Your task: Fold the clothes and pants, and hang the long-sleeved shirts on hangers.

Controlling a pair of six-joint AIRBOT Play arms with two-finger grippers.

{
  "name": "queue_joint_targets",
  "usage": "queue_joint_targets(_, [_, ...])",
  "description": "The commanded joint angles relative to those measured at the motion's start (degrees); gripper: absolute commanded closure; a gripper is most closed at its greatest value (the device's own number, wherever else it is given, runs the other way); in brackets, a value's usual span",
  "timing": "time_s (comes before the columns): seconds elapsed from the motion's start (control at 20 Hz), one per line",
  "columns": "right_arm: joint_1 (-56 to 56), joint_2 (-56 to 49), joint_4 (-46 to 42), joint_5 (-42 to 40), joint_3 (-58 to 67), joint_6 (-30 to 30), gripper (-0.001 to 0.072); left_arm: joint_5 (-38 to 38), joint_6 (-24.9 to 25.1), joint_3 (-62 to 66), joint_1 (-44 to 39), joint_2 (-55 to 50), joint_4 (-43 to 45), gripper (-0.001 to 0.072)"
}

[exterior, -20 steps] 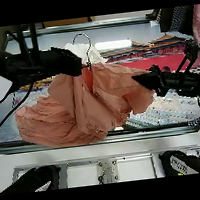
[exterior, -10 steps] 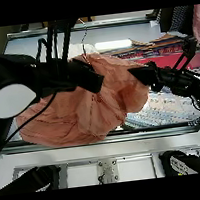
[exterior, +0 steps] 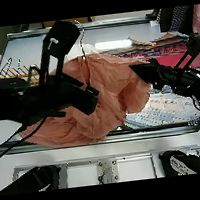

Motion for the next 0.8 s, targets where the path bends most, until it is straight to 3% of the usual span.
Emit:
queue_joint_targets(0.0, [0.0, 0.6, 0.9, -0.3, 0.0, 0.2, 0.0710, 3.4, -0.5, -0.8, -0.1, 3.0, 0.7, 0.0209])
queue_joint_targets(0.25, [-0.3, 1.7, 6.4, -0.7, 0.1, -2.4, 0.0710, 6.1, -4.2, -0.7, -0.1, 6.7, 8.9, 0.0209])
queue_joint_targets(0.4, [-3.0, 3.5, 7.7, -5.1, 2.4, -3.0, 0.0710, 6.1, -4.5, -0.7, -0.1, 7.7, 10.6, 0.0211])
queue_joint_targets(0.45, [-4.7, 4.3, 7.7, -7.1, 3.7, -3.0, 0.0710, 6.0, -4.5, -0.7, -0.1, 7.7, 10.6, 0.0269])
queue_joint_targets(0.5, [-6.7, 5.1, 7.7, -8.7, 5.2, -3.0, 0.0710, 6.1, -4.5, -0.7, -0.1, 7.7, 10.4, 0.0524])
queue_joint_targets(0.55, [-9.0, 5.8, 7.7, -9.4, 6.7, -3.0, 0.0710, 6.1, -4.3, -0.7, -0.1, 7.6, 10.5, 0.0696])
queue_joint_targets(0.75, [-21.3, 7.9, 7.7, -9.9, 12.9, -2.7, 0.0709, 6.9, -4.3, -0.7, -0.1, 7.5, 10.6, 0.0698])
